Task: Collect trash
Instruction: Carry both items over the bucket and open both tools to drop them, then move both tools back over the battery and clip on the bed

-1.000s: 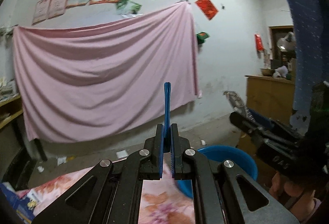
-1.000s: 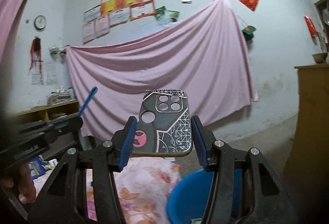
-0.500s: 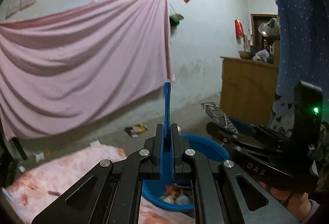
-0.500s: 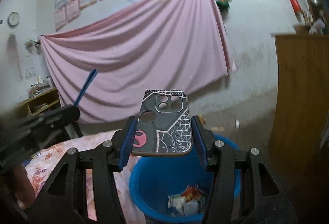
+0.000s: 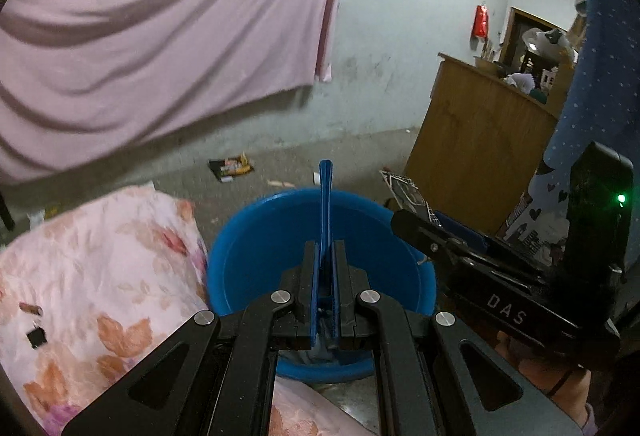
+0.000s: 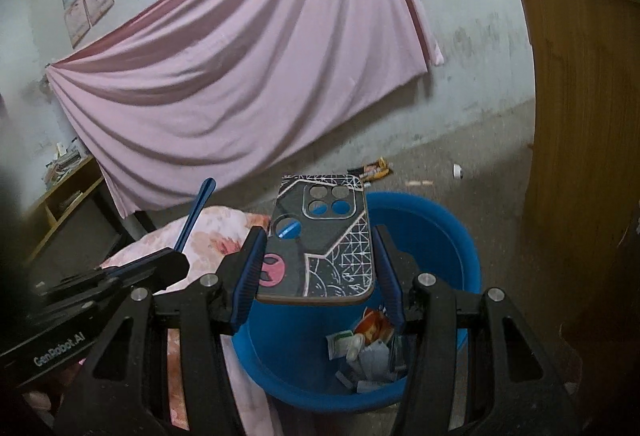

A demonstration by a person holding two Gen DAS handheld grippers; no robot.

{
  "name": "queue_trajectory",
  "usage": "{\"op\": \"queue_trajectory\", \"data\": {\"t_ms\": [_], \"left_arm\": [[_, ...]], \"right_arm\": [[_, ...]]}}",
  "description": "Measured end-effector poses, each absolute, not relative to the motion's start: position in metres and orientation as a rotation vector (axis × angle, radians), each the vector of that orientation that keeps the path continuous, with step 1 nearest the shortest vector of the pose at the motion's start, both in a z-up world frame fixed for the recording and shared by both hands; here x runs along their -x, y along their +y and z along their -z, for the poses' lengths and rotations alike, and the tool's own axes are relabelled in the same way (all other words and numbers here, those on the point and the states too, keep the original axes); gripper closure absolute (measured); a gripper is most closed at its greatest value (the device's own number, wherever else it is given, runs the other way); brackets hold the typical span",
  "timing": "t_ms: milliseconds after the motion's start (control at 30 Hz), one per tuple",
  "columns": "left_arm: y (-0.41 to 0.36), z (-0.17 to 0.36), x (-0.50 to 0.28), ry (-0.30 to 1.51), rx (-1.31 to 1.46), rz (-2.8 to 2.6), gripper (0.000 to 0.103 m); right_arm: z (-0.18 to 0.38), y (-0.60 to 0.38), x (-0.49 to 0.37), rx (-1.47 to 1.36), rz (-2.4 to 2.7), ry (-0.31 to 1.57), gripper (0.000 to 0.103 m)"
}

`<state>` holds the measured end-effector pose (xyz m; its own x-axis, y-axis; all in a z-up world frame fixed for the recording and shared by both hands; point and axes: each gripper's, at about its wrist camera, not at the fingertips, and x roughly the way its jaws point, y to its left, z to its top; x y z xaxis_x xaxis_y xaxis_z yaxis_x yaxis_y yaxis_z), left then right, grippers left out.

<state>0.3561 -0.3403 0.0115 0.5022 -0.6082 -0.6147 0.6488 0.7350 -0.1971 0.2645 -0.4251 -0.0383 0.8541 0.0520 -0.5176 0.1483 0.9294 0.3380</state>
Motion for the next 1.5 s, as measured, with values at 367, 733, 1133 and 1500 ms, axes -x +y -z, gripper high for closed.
{"op": "queue_trajectory", "data": {"t_ms": [367, 733, 1133, 1500], "left_arm": [[-0.342, 0.000, -0.363, 0.809, -0.076, 0.741, 0.098], [-0.303, -0.006, -0.360, 0.726, -0.036, 0.624, 0.071], [-0.215, -0.054, -0.343, 0.506, 0.110, 0.435, 0.028], [-0.118, -0.074, -0.325, 0.344, 0.186, 0.198, 0.004]], "right_arm": [[0.040, -0.427, -0.268, -0.387, 0.050, 0.585, 0.023], [0.033, -0.424, -0.268, -0.371, 0.066, 0.535, 0.021], [-0.005, -0.384, -0.259, -0.315, 0.047, 0.319, 0.000], [-0.035, -0.316, -0.255, -0.261, -0.081, 0.115, 0.000]]}}
